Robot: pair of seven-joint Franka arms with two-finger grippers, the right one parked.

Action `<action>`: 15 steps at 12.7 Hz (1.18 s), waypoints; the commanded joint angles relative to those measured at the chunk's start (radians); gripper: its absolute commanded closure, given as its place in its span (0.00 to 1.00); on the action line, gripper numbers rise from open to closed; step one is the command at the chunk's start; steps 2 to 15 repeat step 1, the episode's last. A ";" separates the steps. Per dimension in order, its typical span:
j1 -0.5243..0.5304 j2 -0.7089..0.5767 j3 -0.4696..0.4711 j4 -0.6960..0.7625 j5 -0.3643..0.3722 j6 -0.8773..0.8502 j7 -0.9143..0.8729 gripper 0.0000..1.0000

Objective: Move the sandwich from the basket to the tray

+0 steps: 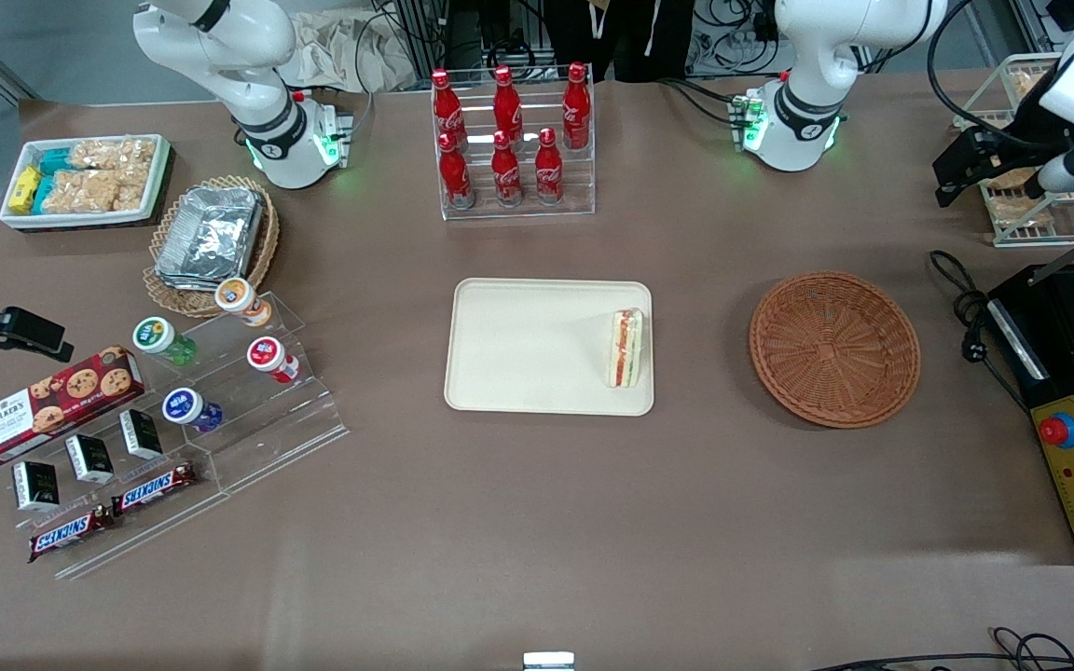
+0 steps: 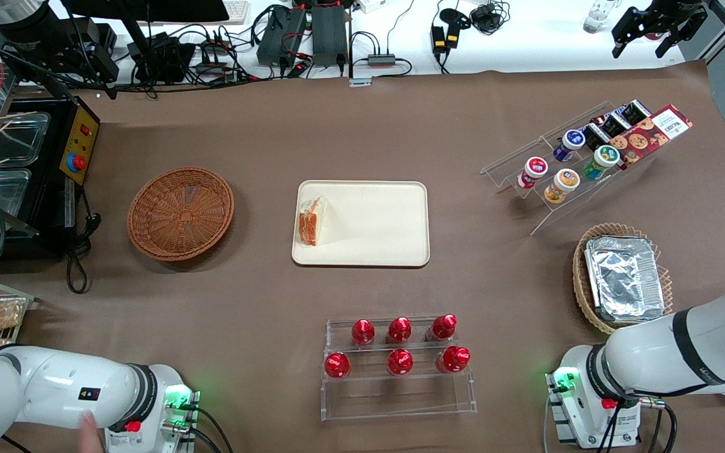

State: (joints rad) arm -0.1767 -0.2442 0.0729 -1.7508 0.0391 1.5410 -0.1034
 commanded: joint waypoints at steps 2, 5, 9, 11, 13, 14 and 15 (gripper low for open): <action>0.025 0.005 0.008 0.008 -0.013 -0.004 0.157 0.00; 0.025 0.005 0.008 0.008 -0.013 -0.004 0.157 0.00; 0.025 0.005 0.008 0.008 -0.013 -0.004 0.157 0.00; 0.025 0.005 0.008 0.008 -0.013 -0.004 0.157 0.00; 0.025 0.005 0.008 0.008 -0.013 -0.004 0.157 0.00; 0.025 0.005 0.008 0.008 -0.013 -0.004 0.157 0.00; 0.025 0.005 0.008 0.008 -0.013 -0.004 0.157 0.00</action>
